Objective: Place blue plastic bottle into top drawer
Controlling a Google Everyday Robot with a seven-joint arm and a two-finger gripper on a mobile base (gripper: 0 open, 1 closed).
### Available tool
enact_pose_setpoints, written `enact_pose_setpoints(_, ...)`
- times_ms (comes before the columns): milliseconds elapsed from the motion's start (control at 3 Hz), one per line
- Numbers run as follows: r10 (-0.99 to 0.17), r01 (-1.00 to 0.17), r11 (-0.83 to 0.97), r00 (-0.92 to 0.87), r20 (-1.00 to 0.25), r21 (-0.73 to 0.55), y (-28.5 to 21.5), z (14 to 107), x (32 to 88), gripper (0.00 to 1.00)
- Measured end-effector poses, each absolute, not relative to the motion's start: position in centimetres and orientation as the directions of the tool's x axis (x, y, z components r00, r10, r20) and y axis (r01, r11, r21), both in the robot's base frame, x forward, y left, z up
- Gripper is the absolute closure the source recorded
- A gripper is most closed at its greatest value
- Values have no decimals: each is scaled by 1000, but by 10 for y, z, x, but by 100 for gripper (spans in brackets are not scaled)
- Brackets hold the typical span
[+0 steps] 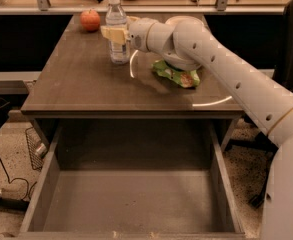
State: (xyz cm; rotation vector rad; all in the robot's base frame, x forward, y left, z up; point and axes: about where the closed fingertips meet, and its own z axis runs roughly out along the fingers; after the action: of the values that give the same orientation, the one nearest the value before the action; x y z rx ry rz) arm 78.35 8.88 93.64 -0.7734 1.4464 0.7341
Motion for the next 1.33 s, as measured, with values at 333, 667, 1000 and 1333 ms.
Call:
enact_pose_setpoints(333, -25, -825, 565, 2, -1000, -16, 92, 936, 783, 99)
enact_pose_setpoints(667, -31, -828, 561, 1, -1000, -19, 95, 937, 782, 100)
enact_pose_setpoints(1000, -45, -832, 555, 0, -999, -24, 99, 940, 781, 100)
enact_pose_setpoints(1333, -53, -843, 535, 33, -998, -56, 94, 962, 762, 100)
